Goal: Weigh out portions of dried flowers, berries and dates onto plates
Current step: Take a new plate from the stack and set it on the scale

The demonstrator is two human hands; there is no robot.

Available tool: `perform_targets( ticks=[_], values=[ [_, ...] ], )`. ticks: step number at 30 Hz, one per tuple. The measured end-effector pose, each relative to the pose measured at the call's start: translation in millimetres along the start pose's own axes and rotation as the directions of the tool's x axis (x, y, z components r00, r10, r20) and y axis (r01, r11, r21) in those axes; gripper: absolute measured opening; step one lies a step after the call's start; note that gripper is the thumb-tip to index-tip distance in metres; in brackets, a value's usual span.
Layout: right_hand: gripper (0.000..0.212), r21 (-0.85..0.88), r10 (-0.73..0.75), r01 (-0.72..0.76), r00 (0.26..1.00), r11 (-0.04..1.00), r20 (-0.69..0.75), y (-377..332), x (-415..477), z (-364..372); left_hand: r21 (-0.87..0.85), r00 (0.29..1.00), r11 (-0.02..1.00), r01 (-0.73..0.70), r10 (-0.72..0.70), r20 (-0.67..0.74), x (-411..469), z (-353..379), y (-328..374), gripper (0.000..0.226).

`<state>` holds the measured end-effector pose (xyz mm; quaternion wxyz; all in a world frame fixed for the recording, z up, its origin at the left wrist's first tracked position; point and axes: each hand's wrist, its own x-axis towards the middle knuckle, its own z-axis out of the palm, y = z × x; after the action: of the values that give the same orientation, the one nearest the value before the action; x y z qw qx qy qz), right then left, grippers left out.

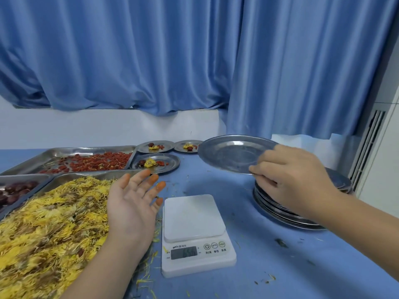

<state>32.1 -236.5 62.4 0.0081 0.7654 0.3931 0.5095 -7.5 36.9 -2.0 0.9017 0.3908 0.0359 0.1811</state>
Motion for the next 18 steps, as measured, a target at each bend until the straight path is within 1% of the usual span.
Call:
perform_targets(
  ticks=[3, 5, 9, 14, 16, 18],
  values=[
    [0.01, 0.075, -0.064, 0.062, 0.998, 0.995, 0.023, -32, -8, 24, 0.057, 0.991, 0.99, -0.128, 0.13, -0.036, -1, 2, 1, 0.038],
    [0.009, 0.12, -0.088, 0.082, 0.995, 0.989, 0.042, -50, -15, 39, 0.052, 0.985, 0.985, -0.167, 0.169, -0.04, 0, 1, 2, 0.037],
    [0.012, 0.183, -0.08, 0.065, 0.994, 0.981, 0.078, -70, -28, 62, 0.061, 0.983, 0.983, -0.175, 0.178, -0.047, 4, -2, 5, 0.036],
    [0.016, 0.226, -0.079, 0.064, 0.995, 0.972, 0.056, -78, -37, 74, 0.089, 0.985, 0.984, -0.153, 0.158, -0.062, 6, -4, 4, 0.036],
    [0.015, 0.242, -0.075, 0.054, 0.994, 0.969, 0.078, -83, -39, 76, 0.095, 0.987, 0.985, -0.142, 0.149, -0.062, 6, -4, 3, 0.036],
    [0.012, 0.301, -0.071, 0.03, 0.989, 0.953, 0.126, -89, -41, 74, 0.096, 0.988, 0.986, -0.139, 0.145, -0.056, 6, -4, 3, 0.035]
  ],
)
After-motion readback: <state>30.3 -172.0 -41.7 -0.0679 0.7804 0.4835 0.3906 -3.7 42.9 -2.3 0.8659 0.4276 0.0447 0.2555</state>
